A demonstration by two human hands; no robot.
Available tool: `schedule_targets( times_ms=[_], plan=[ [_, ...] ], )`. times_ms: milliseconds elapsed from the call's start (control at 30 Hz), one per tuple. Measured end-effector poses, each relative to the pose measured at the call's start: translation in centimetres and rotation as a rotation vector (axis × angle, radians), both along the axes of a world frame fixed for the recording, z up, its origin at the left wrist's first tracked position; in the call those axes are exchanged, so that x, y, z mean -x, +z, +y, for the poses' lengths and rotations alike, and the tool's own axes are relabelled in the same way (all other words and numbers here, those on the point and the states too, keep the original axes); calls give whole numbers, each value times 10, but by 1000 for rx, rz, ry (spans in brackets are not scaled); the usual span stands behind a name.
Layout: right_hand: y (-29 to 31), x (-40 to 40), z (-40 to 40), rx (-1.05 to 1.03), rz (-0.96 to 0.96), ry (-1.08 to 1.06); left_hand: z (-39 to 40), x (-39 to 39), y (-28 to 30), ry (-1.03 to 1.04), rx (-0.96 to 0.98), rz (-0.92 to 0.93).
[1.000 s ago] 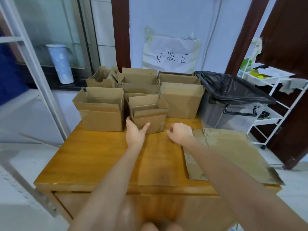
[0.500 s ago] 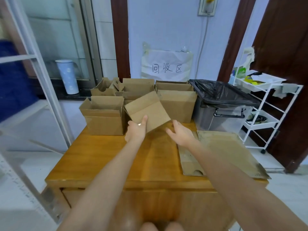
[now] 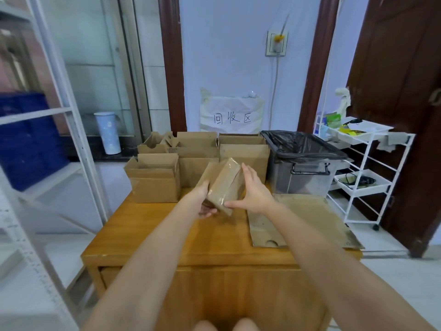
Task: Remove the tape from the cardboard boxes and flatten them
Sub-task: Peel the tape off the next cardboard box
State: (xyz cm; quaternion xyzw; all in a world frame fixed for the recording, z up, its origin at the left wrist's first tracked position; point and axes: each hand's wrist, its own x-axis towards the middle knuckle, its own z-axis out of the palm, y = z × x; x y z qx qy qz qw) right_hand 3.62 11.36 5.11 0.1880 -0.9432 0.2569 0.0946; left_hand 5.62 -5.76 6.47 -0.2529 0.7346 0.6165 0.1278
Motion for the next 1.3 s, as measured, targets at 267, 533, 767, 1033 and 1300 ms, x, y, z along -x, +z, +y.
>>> schedule_targets(
  times_ms=[267,533,767,1033,1300],
  plan=[
    [22,1,16,169,-276,56,-21,-22,18,-227,202,-166],
    [25,14,6,94,-431,116,-32,-23,21,-440,706,30],
    [11,23,-12,245,-412,159,-53,-23,8,-290,325,723],
    [-14,24,-17,131,-262,104,-58,-17,-55,-554,615,673],
    [-23,4,-20,-195,293,350,-53,-16,-72,-498,947,816]
  ],
)
